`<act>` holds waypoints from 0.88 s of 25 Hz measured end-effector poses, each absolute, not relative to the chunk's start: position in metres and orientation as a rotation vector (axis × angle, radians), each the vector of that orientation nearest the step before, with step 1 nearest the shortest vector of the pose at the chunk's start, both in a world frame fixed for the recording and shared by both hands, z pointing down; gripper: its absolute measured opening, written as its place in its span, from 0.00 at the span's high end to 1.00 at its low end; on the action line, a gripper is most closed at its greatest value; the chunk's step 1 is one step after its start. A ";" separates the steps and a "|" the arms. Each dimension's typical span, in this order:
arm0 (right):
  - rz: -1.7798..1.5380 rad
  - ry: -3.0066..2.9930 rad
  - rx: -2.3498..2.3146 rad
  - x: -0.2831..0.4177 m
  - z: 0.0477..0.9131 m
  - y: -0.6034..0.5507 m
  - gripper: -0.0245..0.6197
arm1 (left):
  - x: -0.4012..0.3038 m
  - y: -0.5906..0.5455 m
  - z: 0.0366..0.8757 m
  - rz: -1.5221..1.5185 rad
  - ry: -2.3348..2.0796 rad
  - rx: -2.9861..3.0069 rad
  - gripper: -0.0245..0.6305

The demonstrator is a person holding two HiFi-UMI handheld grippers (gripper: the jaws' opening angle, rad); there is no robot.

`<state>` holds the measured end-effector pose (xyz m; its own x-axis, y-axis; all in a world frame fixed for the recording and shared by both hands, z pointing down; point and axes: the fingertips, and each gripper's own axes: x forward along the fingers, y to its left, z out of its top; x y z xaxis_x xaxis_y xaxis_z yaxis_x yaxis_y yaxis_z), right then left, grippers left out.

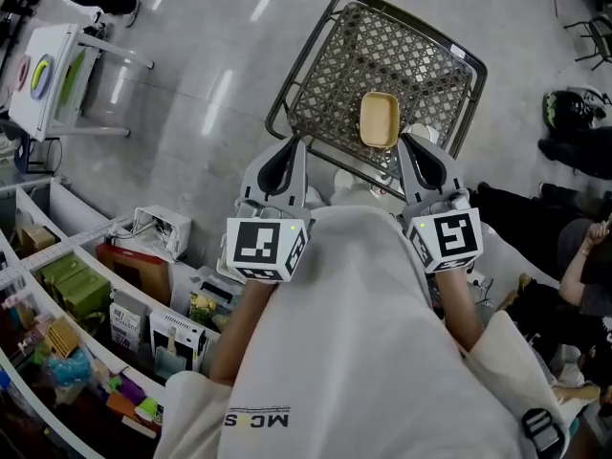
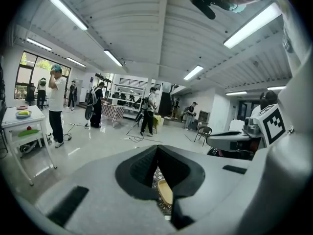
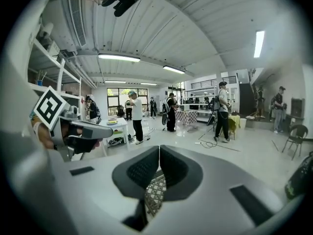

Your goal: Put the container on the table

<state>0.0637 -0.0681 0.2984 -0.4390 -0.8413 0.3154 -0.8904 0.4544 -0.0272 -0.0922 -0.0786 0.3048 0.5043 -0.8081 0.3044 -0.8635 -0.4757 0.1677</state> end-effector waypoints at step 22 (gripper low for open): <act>0.257 -2.460 1.476 0.075 0.299 -0.053 0.93 | -0.074 -0.063 0.305 0.258 -1.396 2.461 0.93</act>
<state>0.0746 -0.0532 0.2986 -0.4498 -0.8375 0.3104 -0.8835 0.4681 -0.0175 -0.0742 -0.0632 0.3047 0.5118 -0.8053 0.2991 -0.8591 -0.4832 0.1688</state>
